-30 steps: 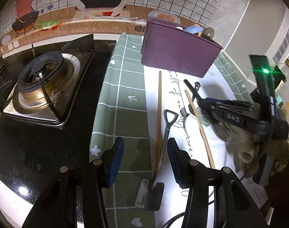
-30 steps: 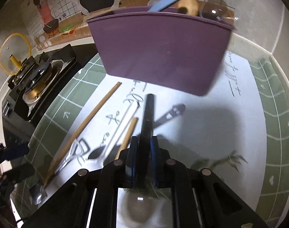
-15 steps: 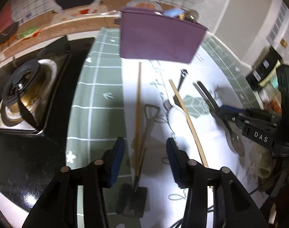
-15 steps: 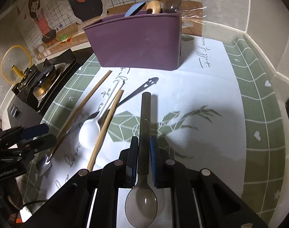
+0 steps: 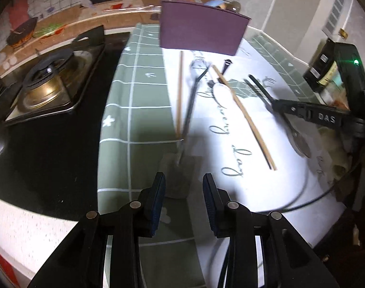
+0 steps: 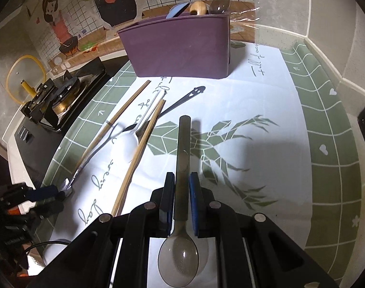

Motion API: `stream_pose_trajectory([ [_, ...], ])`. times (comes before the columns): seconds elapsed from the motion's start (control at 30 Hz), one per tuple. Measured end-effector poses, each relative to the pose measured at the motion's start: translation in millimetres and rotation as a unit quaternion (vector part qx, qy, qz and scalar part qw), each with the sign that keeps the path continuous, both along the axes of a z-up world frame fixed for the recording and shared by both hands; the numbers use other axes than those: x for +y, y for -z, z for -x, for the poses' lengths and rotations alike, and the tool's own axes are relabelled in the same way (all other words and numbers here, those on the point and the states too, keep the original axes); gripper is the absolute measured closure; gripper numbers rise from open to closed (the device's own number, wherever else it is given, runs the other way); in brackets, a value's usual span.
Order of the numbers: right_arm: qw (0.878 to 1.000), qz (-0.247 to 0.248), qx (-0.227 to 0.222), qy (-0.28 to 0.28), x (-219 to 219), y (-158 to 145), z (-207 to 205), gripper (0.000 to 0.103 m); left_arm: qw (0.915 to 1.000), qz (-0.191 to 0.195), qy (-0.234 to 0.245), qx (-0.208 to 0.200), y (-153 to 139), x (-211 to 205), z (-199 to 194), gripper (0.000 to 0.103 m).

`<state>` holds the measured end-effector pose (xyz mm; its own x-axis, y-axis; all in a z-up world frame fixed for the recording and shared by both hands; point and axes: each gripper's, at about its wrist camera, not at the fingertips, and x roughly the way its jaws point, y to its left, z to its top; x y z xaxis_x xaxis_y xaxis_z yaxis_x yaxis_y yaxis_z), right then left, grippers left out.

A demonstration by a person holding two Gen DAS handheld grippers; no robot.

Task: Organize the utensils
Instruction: 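Close the left tool on the black spatula's handle, then lift the black-handled spoon with the right tool while the left tool lifts the spatula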

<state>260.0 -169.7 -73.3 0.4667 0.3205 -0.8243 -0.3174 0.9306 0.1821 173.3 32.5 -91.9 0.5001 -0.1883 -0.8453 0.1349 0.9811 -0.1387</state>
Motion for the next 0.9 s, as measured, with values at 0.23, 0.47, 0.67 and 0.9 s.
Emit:
stream_pose_trajectory([
  [0.23, 1.0, 0.015, -0.009, -0.006, 1.7, 0.5, 6.5, 0.092, 0.9993, -0.015, -0.035, -0.005, 1.2, 5.4, -3.7, 0.063],
  [0.47, 1.0, 0.016, -0.009, -0.006, -1.5, 2.3, 10.1, 0.091, 1.0, 0.0, 0.0, -0.006, 3.7, -4.6, -0.7, 0.052],
  [0.67, 1.0, 0.018, -0.016, -0.01, 0.3, 0.3, 12.4, 0.091, 0.9998, -0.003, -0.001, -0.018, 4.3, -5.2, -0.3, 0.051],
  [0.9, 1.0, 0.014, -0.019, -0.013, -2.3, 1.4, 12.2, 0.091, 0.9981, -0.059, 0.009, -0.012, 5.8, -16.3, -1.3, 0.055],
])
